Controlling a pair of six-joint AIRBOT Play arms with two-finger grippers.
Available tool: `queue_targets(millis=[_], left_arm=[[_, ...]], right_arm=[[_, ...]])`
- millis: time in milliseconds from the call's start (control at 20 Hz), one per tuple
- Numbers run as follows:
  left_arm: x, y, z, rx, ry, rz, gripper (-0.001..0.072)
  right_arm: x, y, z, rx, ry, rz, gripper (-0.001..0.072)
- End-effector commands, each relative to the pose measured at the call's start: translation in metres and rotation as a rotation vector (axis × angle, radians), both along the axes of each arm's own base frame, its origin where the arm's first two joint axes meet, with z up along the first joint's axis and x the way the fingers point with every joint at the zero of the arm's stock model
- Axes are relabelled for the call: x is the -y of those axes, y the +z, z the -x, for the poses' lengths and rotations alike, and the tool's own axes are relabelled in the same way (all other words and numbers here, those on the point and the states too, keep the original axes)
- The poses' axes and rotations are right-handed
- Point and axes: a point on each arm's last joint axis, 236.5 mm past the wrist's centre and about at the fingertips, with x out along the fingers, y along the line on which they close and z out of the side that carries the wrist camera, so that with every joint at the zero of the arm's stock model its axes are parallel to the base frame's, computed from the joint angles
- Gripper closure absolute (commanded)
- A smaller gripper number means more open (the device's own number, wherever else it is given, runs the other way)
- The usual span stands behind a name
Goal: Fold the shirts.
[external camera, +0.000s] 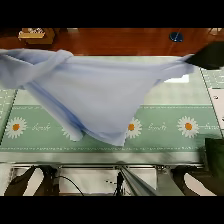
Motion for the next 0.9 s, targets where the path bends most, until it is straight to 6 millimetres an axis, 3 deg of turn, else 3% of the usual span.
queue_targets(millis=[0, 150, 250, 400, 550, 650, 850], left_arm=[[0.014, -0.079, -0.044, -0.097, -0.045, 0.067, 0.0685], [0.043, -0.122, -0.091, -0.079, -0.130, 0.025, 0.0685], [0.052, -0.145, -0.123, -0.038, -0.136, -0.023, 0.0685], [0.050, -0.177, -0.158, -0.034, -0.084, -0.047, 0.0684], [0.052, -0.200, -0.176, -0.067, -0.043, -0.006, 0.0684], [0.064, -0.218, -0.178, -0.110, -0.059, 0.020, 0.0684], [0.116, -0.260, -0.163, -0.215, -0.176, 0.026, 0.0684]], right_arm=[[-0.046, -0.055, -0.066, -0.022, 0.043, -0.029, 0.0680], [-0.055, -0.074, -0.123, 0.066, -0.032, -0.063, 0.0680], [-0.046, -0.069, -0.149, 0.145, -0.097, -0.080, 0.0680], [-0.020, -0.051, -0.176, 0.264, -0.188, -0.077, 0.0680], [0.012, -0.054, -0.186, 0.282, -0.242, -0.031, 0.0680], [0.029, -0.071, -0.186, 0.233, -0.259, -0.005, 0.0680], [0.038, -0.119, -0.174, 0.071, -0.230, 0.043, 0.0680]])
